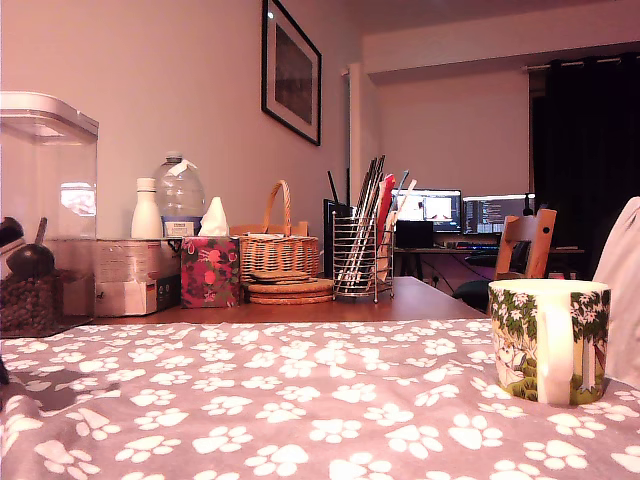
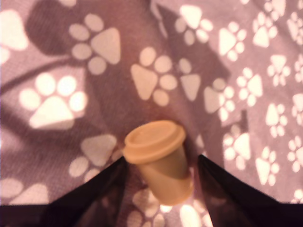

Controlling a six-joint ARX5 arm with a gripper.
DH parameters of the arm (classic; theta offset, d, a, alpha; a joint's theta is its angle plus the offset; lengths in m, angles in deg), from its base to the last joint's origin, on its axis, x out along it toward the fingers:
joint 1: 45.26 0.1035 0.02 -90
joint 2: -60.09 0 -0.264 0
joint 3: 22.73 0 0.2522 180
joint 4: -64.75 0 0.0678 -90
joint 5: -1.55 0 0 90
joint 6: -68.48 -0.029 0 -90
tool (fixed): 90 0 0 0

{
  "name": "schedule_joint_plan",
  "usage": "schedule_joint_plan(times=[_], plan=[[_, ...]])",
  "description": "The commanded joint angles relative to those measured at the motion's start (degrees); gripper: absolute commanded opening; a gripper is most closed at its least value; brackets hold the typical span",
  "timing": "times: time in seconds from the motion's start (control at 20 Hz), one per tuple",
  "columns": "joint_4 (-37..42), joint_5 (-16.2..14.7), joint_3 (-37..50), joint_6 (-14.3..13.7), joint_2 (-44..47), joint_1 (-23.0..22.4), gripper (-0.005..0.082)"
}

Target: Pick up the coffee capsules on the table and drop them inside the coffee cup

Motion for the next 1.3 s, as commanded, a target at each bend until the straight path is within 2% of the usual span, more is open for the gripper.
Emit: schedule_joint_plan(times=[0.0, 0.1, 0.3, 0.35, 0.45, 0.8, 0.9, 1.1, 1.25], plan=[[1.1, 0.0, 1.2, 0.6, 0.5, -0.1, 0.0389], [1.2, -0.1, 0.9, 0.7, 0.5, -0.1, 0.0330], [1.2, -1.6, 0.3, 0.5, 0.5, -0.1, 0.0314], [1.2, -1.6, 0.3, 0.5, 0.5, -0.1, 0.0287], [0.5, -1.6, 0.3, -0.5, 0.5, -0.1, 0.0230], [0.4, -1.6, 0.3, -1.9, 0.5, -0.1, 0.0126], [0.4, -1.6, 0.1, -1.9, 0.5, -0.1, 0.0109], [0.3, -2.6, -0.9, -3.9, 0.0, -0.1, 0.0110], [-1.3, -2.9, -1.2, -6.6, -1.8, -0.1, 0.0109]])
